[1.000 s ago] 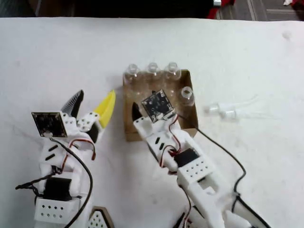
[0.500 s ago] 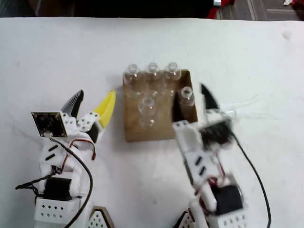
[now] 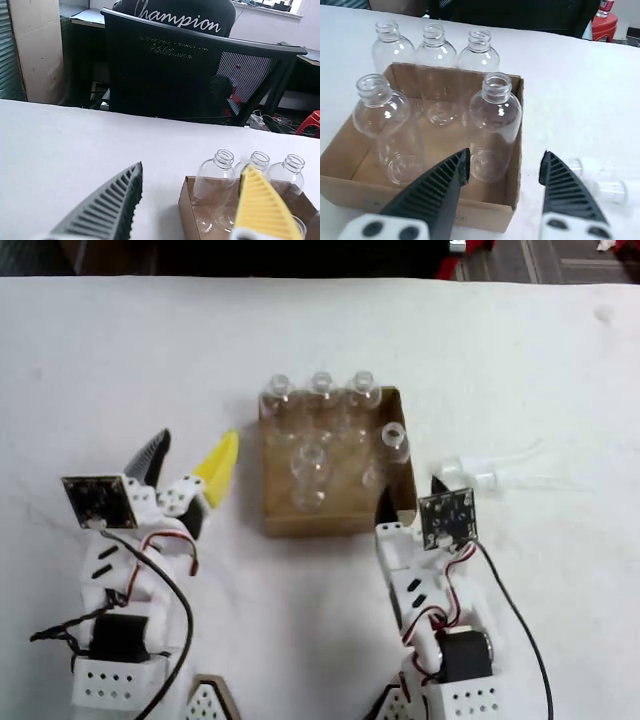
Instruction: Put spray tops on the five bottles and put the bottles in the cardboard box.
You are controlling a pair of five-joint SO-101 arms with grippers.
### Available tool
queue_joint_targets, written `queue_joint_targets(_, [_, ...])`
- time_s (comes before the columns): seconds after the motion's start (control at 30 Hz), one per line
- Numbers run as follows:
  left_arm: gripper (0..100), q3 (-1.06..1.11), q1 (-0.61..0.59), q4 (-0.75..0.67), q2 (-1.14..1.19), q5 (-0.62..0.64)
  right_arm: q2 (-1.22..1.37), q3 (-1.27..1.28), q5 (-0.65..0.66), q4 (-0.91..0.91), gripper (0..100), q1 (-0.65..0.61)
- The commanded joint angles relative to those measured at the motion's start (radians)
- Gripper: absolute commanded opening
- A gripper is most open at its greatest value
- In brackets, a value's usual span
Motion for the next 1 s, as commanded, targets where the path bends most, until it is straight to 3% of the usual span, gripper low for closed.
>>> queue_joint_targets(0.0, [29,-0.161,-0.076,0.097,-0.012,0.006,-0.012,-0.005,-0.009,-0.027,20.1,0.054])
queue_joint_targets(0.2, [29,-0.532,-0.125,0.453,-0.010,-0.229,-0.010,0.003,-0.009,-0.068,20.1,0.119])
queue_joint_targets(0.37, [29,-0.775,-0.191,0.666,-0.008,-0.440,-0.010,0.068,-0.008,-0.177,20.1,0.127])
queue_joint_targets(0.53, [29,-0.891,-0.374,0.779,0.111,-0.738,-0.010,0.077,-0.008,-0.196,20.1,0.140])
queue_joint_targets(0.77, [29,-0.939,-0.562,0.896,0.529,-1.137,-0.007,0.104,0.008,-0.222,20.1,0.133])
queue_joint_targets(0.83, [29,-0.961,-0.567,0.937,0.634,-1.191,-0.007,0.104,0.043,-0.222,20.1,0.131])
queue_joint_targets(0.97, [29,-1.019,-0.556,1.026,0.825,-1.102,-0.005,0.104,0.061,-0.222,20.1,0.105])
